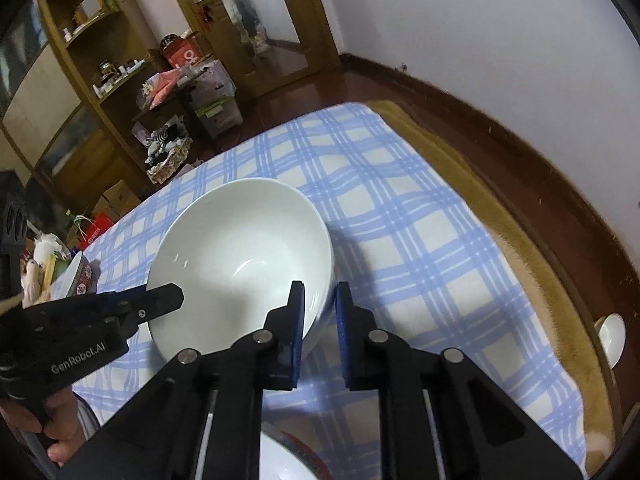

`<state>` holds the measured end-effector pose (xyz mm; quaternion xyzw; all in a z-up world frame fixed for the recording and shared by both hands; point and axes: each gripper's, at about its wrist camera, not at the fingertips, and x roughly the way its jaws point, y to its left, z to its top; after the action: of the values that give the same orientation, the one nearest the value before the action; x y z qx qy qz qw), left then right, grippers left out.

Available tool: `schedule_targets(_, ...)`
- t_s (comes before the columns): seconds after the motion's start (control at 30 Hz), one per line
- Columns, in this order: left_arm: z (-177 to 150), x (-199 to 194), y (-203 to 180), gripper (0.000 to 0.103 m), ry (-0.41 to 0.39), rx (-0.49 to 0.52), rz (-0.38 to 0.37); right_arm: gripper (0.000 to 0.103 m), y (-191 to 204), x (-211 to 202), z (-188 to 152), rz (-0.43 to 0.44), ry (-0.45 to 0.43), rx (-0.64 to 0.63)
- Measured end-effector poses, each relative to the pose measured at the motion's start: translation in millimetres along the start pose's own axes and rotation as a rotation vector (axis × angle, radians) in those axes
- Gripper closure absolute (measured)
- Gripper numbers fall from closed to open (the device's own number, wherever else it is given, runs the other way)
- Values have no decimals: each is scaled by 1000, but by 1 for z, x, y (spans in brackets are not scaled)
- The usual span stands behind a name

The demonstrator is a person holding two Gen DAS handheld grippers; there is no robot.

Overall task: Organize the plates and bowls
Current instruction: 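Close the left tool on a large white bowl rim while the right tool grips another white bowl, then carry the white bowl with the left tool while the right tool carries its bowl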

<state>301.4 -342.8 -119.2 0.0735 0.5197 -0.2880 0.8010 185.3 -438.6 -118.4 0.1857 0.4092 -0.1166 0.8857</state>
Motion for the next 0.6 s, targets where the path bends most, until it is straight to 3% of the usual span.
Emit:
schedule_targets(0.1, -3, -17, 2, 86, -35, -4, 36, 87, 13, -11, 2, 3, -33, -26)
schedule_targets(0.3, -10, -72, 22, 86, -114, -67, 33, 87, 45, -42, 2, 40, -100, -74)
schedule_targets(0.6, -49, -146, 41, 86, -155, -94, 61, 87, 98, -105, -7, 95, -157, -143)
